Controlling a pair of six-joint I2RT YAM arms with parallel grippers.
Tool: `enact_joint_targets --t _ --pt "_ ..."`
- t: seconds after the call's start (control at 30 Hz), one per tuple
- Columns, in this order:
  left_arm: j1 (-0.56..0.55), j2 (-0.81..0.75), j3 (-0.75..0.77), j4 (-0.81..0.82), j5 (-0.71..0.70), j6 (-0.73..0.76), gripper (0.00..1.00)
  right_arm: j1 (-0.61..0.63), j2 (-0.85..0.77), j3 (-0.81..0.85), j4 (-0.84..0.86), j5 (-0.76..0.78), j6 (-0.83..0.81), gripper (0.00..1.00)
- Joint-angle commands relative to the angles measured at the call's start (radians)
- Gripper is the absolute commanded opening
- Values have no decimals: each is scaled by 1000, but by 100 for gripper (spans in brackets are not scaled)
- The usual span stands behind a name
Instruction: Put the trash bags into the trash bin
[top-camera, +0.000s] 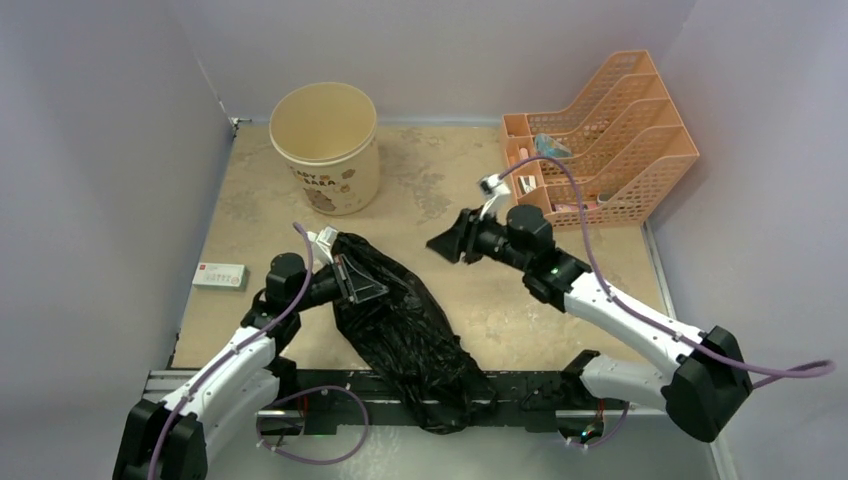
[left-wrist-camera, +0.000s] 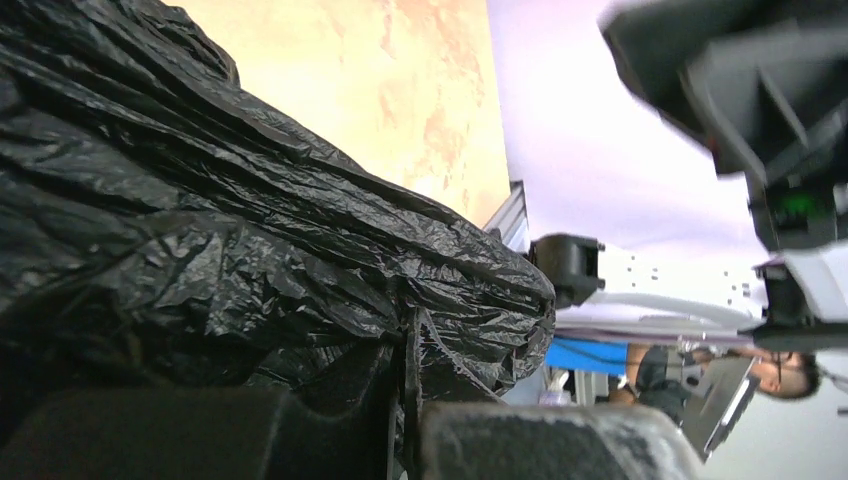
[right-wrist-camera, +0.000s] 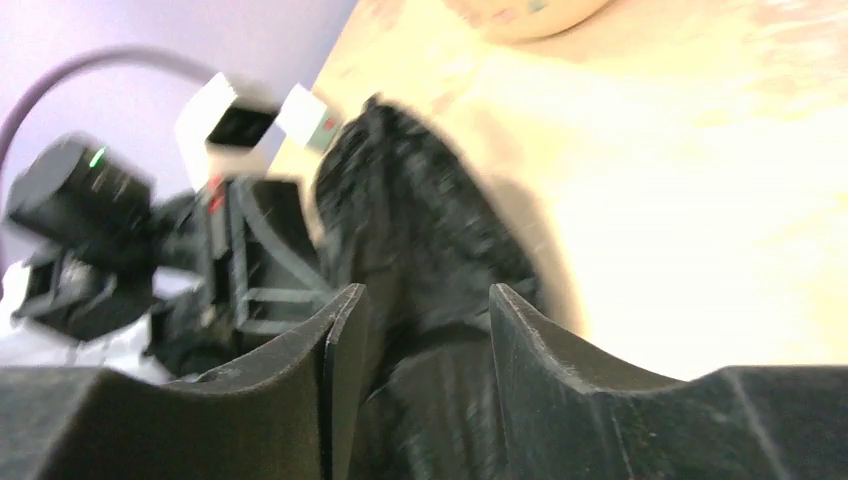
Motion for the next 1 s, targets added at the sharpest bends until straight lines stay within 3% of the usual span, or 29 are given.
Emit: enact_joint_targets --t 0.0,0.23,0.43,0.5,0.57,0.6,0.7,0.83,0.97 --pt "-4 -41 -21 91 126 89 0 -98 38 -25 7 40 48 53" --pt "-3 -18 6 166 250 152 0 -80 295 -69 201 -334 40 74" --pt "-4 -5 0 282 302 160 0 -72 363 -134 339 -449 81 81" --pt "-4 -3 -10 324 316 148 0 -72 368 -140 368 -481 94 69" --pt "-4 -3 -17 337 310 143 0 -73 347 -146 362 -479 104 38" --pt "-4 -4 -13 327 303 148 0 -73 319 -156 356 -444 119 25" --pt "-4 -15 14 250 275 175 0 -84 206 -145 211 -211 100 0" --pt "-3 -54 79 44 168 228 0 -107 70 -141 73 99 107 0" --pt "-2 -63 173 -188 22 282 0 -190 -7 -149 6 227 113 0"
